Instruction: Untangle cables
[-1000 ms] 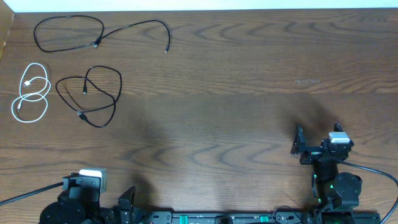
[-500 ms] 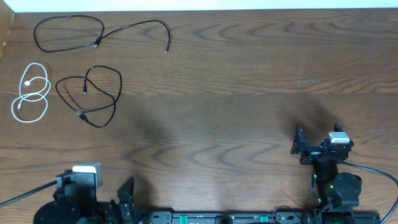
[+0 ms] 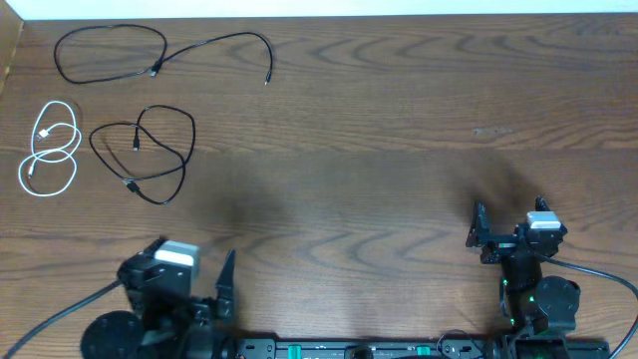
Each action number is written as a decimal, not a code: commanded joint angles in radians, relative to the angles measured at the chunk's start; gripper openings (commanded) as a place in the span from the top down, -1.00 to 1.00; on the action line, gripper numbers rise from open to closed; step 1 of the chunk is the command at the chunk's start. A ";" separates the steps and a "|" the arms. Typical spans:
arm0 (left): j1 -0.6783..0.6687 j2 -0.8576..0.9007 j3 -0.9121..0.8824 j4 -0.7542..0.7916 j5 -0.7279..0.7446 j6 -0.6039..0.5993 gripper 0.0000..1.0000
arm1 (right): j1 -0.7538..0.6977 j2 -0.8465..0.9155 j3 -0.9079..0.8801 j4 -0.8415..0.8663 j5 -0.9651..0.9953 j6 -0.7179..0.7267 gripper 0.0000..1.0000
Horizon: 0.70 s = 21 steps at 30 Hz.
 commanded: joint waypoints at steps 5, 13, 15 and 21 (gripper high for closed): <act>0.031 -0.115 -0.256 0.206 0.066 0.105 -0.96 | -0.001 -0.003 -0.005 -0.001 -0.006 -0.018 -0.98; 0.040 -0.168 -0.411 0.342 0.067 0.079 -0.95 | -0.001 -0.003 -0.005 -0.001 -0.006 -0.019 -0.99; 0.053 -0.193 -0.452 0.383 0.066 0.048 -0.95 | -0.001 -0.003 -0.005 -0.001 -0.006 -0.018 -0.99; 0.073 -0.256 -0.570 0.500 0.067 -0.020 -0.95 | -0.001 -0.003 -0.005 -0.001 -0.006 -0.018 -0.99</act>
